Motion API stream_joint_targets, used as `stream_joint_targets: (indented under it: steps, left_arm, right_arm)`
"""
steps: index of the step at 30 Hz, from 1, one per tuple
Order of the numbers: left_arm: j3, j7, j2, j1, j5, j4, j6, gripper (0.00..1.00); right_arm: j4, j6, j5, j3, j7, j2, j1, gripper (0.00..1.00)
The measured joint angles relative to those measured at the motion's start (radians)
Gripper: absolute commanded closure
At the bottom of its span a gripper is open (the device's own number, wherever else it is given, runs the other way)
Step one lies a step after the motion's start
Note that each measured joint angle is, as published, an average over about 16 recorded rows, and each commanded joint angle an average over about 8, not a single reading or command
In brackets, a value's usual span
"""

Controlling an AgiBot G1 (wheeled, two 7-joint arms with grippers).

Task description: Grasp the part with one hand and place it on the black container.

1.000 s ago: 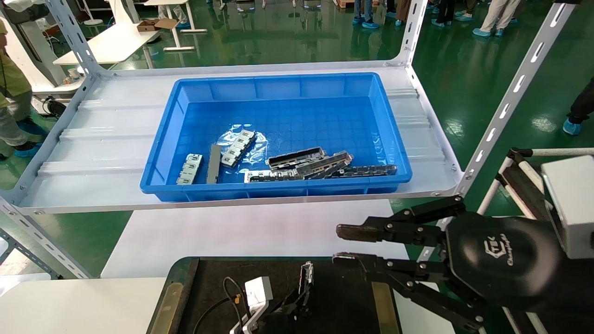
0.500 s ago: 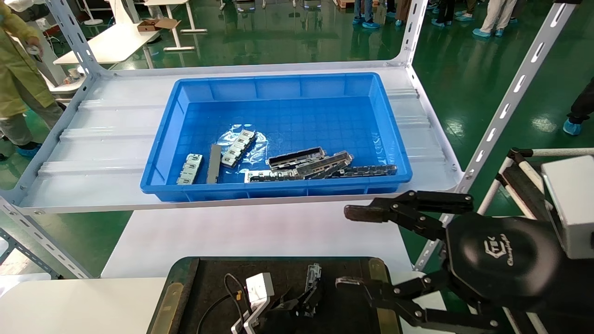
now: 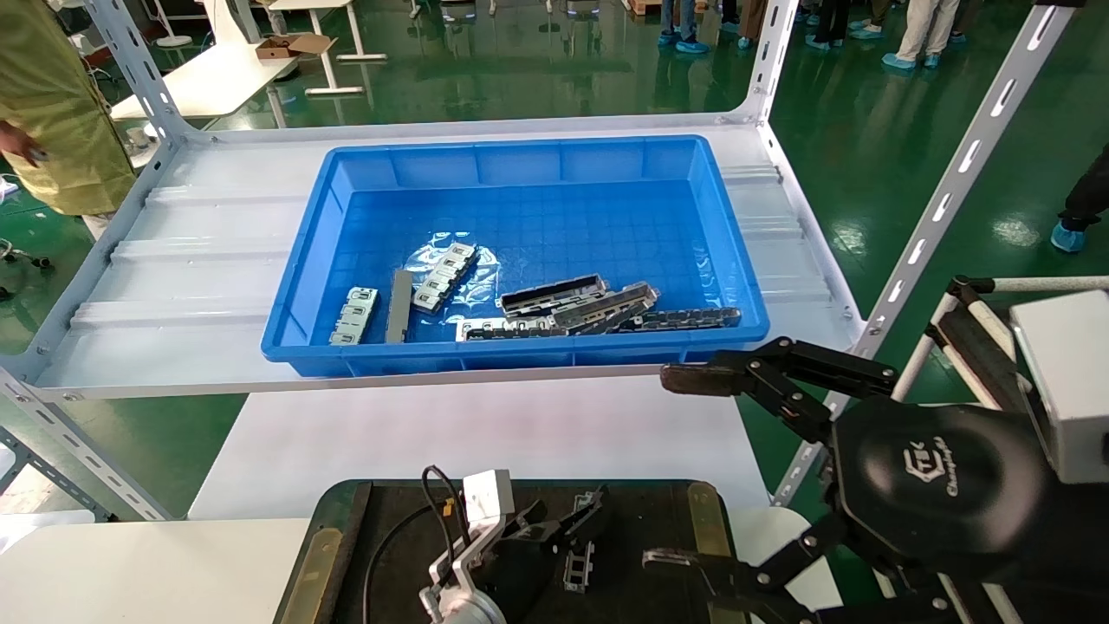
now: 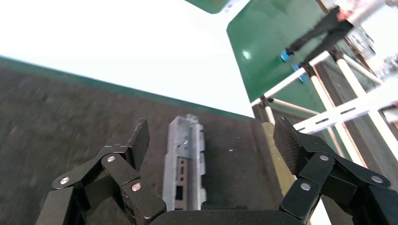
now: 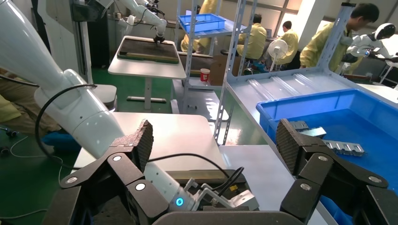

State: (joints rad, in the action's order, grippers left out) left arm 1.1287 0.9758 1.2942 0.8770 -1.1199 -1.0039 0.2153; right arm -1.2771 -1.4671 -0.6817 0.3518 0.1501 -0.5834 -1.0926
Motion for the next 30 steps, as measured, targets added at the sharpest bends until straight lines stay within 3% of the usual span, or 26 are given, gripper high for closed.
stream_joint_targets:
  steps: [16, 30]
  left_arm:
    - [-0.094, -0.001, -0.202, 0.028, -0.058, -0.217, -0.316, 0.0]
    - [-0.255, -0.242, -0.335, -0.019, -0.009, -0.332, -0.566, 0.0]
  right_arm:
    - [0.0, 0.0, 0.0, 0.0, 0.0, 0.0, 0.0, 0.0]
    - [0.0, 0.0, 0.0, 0.001, 0.0, 0.0, 0.0, 0.0]
